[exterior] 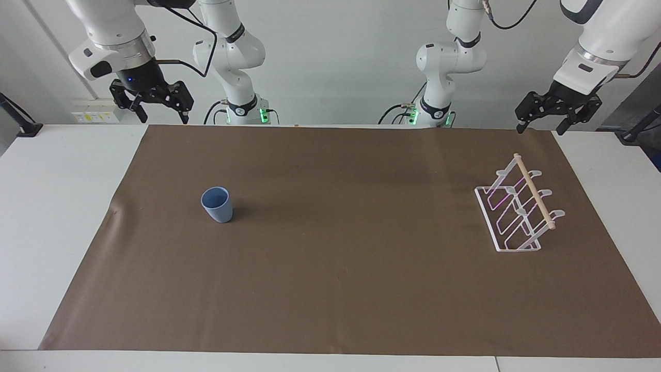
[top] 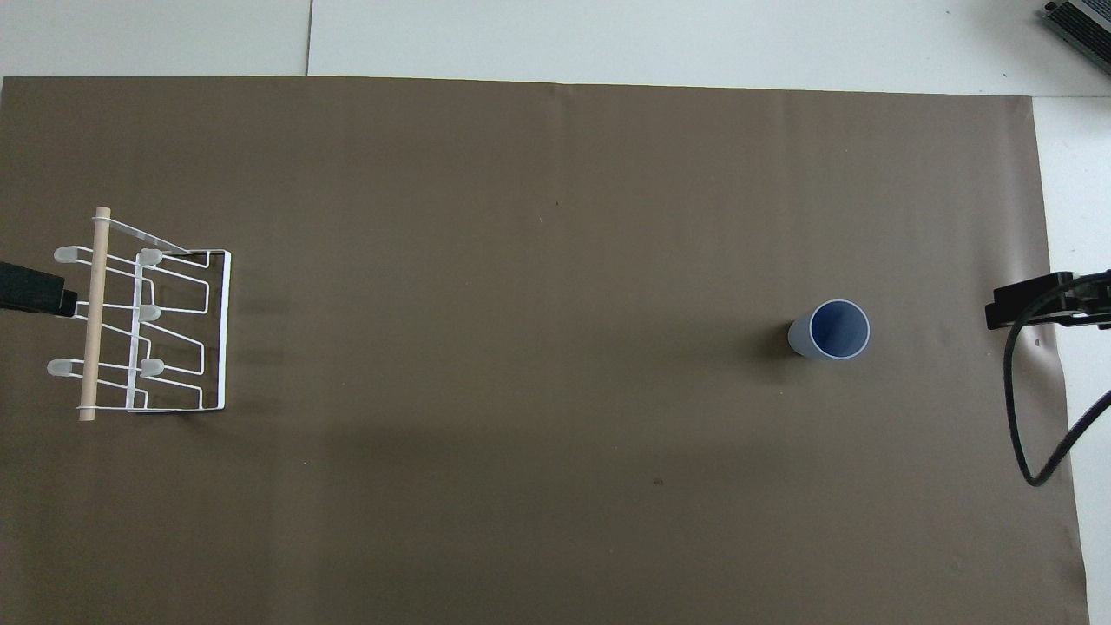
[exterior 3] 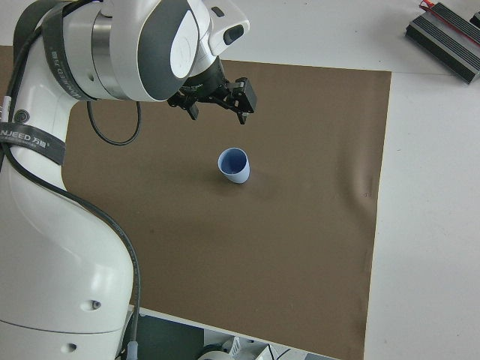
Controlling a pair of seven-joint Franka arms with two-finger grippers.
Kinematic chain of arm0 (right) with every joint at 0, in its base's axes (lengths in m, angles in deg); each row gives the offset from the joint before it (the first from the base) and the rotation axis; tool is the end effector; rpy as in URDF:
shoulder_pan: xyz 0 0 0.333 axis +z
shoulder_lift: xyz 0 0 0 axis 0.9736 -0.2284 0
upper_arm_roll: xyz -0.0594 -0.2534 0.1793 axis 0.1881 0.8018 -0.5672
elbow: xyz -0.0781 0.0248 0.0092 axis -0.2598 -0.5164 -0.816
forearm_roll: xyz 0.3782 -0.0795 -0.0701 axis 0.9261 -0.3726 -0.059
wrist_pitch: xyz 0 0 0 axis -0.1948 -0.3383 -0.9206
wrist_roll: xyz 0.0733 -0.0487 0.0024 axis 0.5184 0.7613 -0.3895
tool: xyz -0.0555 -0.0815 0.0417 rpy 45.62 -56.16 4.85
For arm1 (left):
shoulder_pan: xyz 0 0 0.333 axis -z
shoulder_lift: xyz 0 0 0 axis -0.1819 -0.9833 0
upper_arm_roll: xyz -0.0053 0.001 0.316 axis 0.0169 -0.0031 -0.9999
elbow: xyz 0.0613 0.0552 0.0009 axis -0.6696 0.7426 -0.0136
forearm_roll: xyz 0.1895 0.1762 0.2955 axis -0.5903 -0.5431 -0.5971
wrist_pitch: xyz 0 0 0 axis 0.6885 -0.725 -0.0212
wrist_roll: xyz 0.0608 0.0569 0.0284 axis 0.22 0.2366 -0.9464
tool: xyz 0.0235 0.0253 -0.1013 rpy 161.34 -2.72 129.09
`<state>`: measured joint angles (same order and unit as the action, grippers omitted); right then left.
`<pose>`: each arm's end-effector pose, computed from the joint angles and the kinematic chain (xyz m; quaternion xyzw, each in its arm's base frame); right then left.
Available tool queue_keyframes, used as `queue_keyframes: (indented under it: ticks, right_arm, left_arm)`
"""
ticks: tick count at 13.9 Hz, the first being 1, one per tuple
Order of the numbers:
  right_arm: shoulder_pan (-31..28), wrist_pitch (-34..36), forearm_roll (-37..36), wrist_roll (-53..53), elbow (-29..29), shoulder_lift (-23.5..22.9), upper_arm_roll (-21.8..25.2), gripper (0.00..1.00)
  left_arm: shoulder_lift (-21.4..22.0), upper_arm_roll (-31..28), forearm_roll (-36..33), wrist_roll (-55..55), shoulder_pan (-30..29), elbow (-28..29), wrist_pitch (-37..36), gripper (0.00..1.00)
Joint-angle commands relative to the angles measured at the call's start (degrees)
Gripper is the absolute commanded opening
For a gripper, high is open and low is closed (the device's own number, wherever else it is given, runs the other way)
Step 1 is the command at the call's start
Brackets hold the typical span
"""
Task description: Hang cup on cup holder
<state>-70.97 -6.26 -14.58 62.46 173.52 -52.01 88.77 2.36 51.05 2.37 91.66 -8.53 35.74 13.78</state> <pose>0.5242 -0.0130 0.6572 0.9997 -0.0100 -0.0153 0.0152 0.5291 -0.0038 0.6527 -0.9982 0.0594 0.0036 0.0001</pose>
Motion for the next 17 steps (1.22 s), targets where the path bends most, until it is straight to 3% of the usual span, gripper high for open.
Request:
queue_keyframes:
  ticks: [1,13,17]
  right_arm:
    - [-0.3,0.2,-0.6,0.4,1.7,1.6,-0.2,1.0]
    - [-0.3,0.0,-0.2,0.3,3.9,2.6,-0.2,1.0]
    - [-0.4,-2.9,-0.2,0.9,7.2,4.2,-0.2,1.0]
  left_arm:
    - [1.4,-0.3,0.4,-0.6,0.1,1.5,0.7,1.0]
    - [1.5,-0.2,0.4,-0.1,0.5,1.8,1.4,1.0]
    - [1.6,-0.2,0.3,0.1,0.8,2.3,1.8,1.0]
